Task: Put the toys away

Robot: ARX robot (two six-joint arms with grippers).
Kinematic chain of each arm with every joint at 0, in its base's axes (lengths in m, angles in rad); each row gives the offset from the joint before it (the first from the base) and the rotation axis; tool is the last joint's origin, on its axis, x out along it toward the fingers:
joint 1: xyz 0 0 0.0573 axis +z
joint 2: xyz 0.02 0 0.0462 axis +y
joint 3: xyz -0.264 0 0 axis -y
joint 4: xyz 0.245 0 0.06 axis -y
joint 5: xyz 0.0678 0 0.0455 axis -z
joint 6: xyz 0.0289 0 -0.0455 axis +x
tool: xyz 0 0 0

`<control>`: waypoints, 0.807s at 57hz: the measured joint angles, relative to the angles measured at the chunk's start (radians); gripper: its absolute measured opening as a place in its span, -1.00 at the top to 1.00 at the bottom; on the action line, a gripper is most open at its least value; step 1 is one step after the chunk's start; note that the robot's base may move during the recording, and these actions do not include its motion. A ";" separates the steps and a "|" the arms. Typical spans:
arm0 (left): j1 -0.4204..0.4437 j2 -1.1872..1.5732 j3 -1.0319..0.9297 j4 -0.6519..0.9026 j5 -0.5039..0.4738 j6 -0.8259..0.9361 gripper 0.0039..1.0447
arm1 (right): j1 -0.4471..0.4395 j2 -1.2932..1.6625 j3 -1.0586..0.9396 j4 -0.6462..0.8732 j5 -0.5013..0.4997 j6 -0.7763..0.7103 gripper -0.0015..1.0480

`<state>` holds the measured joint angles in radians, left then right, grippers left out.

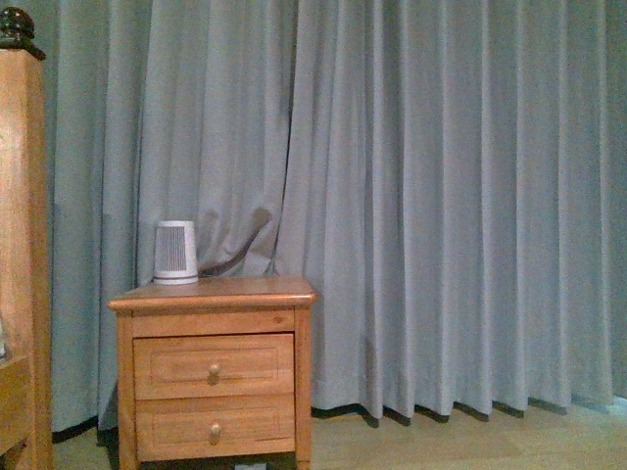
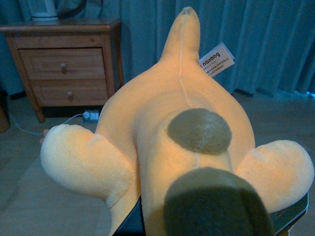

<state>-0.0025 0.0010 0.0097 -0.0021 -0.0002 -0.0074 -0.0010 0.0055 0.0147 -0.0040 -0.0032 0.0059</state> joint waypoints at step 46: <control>0.000 0.000 0.000 0.000 0.000 0.000 -0.88 | 0.000 0.000 0.000 0.000 0.000 0.000 0.79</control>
<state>-0.0025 0.0010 0.0097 -0.0021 -0.0002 -0.0074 -0.0010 0.0055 0.0147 -0.0040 -0.0036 0.0059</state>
